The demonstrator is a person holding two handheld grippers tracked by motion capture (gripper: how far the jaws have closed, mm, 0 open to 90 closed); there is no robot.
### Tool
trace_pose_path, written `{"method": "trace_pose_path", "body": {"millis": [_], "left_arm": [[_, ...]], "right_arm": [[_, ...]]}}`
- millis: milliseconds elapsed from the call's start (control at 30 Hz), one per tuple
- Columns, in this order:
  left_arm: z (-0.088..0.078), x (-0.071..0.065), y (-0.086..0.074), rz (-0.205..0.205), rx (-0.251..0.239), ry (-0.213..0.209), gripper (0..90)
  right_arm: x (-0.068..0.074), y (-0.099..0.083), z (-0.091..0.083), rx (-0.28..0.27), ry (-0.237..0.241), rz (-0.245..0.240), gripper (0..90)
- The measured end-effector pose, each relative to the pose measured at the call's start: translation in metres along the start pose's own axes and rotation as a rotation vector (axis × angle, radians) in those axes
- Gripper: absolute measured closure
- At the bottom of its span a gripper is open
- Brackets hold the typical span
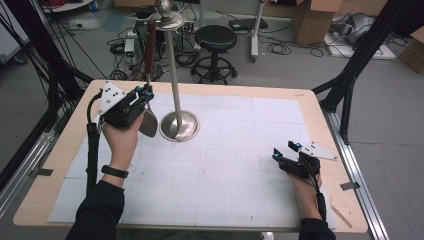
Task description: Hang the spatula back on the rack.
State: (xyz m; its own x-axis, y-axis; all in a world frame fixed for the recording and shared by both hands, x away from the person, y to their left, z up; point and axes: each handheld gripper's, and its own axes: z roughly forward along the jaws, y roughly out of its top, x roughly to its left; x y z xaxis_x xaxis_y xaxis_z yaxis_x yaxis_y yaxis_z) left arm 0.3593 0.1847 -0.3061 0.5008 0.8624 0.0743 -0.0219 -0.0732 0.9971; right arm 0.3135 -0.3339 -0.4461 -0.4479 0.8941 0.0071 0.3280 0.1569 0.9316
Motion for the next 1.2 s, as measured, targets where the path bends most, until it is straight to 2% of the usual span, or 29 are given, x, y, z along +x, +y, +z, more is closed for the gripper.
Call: {"method": "trace_pose_path", "body": {"millis": [300,500,633,667,700,733,800,867,900,933,967,1000,1033,1067,1133,1200], "left_arm": [[0.002,-0.001,-0.002,0.0,0.013,-0.017,84.1],[0.006,-0.001,-0.004,0.004,0.04,-0.029,83.5],[0.005,-0.003,-0.002,0.003,0.018,-0.049,80.9],[0.005,-0.004,0.001,0.002,0.011,-0.058,73.3],[0.005,-0.004,0.002,0.002,0.012,-0.063,73.3],[0.004,-0.005,0.003,-0.005,0.016,-0.077,64.6],[-0.002,-0.006,0.005,0.011,0.037,-0.112,52.2],[-0.01,-0.008,0.003,0.037,0.031,-0.124,44.2],[-0.01,-0.008,0.003,0.037,0.031,-0.124,40.8],[-0.018,-0.007,-0.002,0.041,0.026,-0.154,38.6],[-0.018,-0.007,-0.002,0.041,0.026,-0.154,36.8],[-0.026,-0.004,-0.006,0.028,0.022,-0.176,34.8],[-0.026,-0.004,-0.006,0.028,0.022,-0.176,33.5],[-0.035,0.003,-0.014,0.012,0.027,-0.201,32.6],[-0.039,0.006,-0.017,0.007,0.03,-0.208,32.0],[-0.051,0.017,-0.028,-0.004,0.05,-0.223,28.8]], "right_arm": [[0.0,0.0,0.0,0.002,0.002,-0.001,31.8],[0.0,0.0,0.0,0.002,0.004,-0.005,31.8],[0.0,0.0,0.001,0.003,0.007,-0.004,31.8],[0.0,0.0,0.001,0.003,0.008,-0.006,31.8],[0.0,0.0,0.001,0.003,0.008,-0.006,31.8],[0.0,0.0,0.0,0.006,0.012,-0.002,31.8],[0.0,0.0,0.001,0.005,0.013,-0.003,31.7],[0.001,0.0,0.0,0.007,0.016,-0.006,31.7],[0.001,0.0,0.0,0.006,0.017,-0.005,31.7],[0.001,0.0,0.001,0.004,0.018,-0.006,31.7],[0.001,0.0,0.001,0.006,0.018,-0.012,31.6],[0.001,0.0,0.001,0.006,0.018,-0.013,31.6],[0.001,0.0,0.001,0.006,0.018,-0.013,31.6],[0.001,0.0,0.001,0.009,0.021,-0.011,31.6],[0.001,0.0,0.001,0.009,0.021,-0.014,31.6],[0.002,0.0,0.001,0.008,0.02,-0.023,31.5]]}}
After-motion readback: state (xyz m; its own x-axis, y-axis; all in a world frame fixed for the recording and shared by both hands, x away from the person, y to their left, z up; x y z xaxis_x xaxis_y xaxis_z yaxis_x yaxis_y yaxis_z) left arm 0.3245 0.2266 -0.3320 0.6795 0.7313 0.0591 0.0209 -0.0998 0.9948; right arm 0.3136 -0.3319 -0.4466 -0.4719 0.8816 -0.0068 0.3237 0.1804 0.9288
